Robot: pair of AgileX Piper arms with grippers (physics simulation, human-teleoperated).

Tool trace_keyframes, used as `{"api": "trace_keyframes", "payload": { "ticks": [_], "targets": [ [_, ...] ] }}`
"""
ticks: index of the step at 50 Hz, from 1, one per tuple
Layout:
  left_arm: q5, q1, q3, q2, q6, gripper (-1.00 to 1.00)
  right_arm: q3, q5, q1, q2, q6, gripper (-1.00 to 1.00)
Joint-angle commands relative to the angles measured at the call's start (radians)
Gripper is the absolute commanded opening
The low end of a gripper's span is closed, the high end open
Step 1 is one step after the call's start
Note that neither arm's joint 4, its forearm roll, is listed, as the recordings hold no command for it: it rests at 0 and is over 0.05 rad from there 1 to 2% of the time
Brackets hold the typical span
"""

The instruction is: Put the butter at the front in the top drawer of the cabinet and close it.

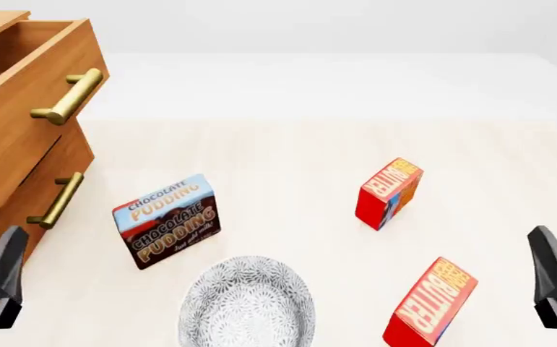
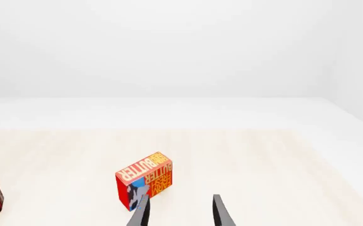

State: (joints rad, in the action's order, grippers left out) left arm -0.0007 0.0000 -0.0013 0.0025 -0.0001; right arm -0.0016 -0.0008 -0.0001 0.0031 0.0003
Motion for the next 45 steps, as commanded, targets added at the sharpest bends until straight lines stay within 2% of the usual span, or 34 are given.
{"api": "trace_keyframes", "payload": {
  "ticks": [1,26,27,30,31,34,38,45],
  "targets": [
    [-0.001,0.000,-0.003,0.005,0.000,1.00,-0.002,-0.001,0.000,0.005,0.000,1.00],
    [-0.011,0.008,-0.006,0.022,0.006,1.00,-0.002,-0.002,-0.001,0.006,0.001,1.00],
    [0.020,0.022,-0.023,0.004,-0.012,1.00,-0.002,-0.002,0.000,0.005,0.001,1.00],
    [0.032,0.021,-0.037,0.006,-0.008,1.00,-0.002,-0.002,-0.001,0.006,0.001,1.00],
    [0.086,0.030,-0.081,0.004,-0.010,1.00,-0.002,-0.002,-0.001,0.005,0.001,1.00],
    [0.128,0.034,-0.117,0.004,-0.012,1.00,-0.002,-0.002,-0.001,0.005,0.001,1.00],
    [0.248,0.053,-0.223,0.010,-0.030,1.00,-0.002,-0.002,-0.001,0.005,0.001,1.00],
    [0.333,0.066,-0.322,0.071,-0.050,1.00,-0.002,-0.002,-0.001,0.006,0.001,1.00]
  ]
}}
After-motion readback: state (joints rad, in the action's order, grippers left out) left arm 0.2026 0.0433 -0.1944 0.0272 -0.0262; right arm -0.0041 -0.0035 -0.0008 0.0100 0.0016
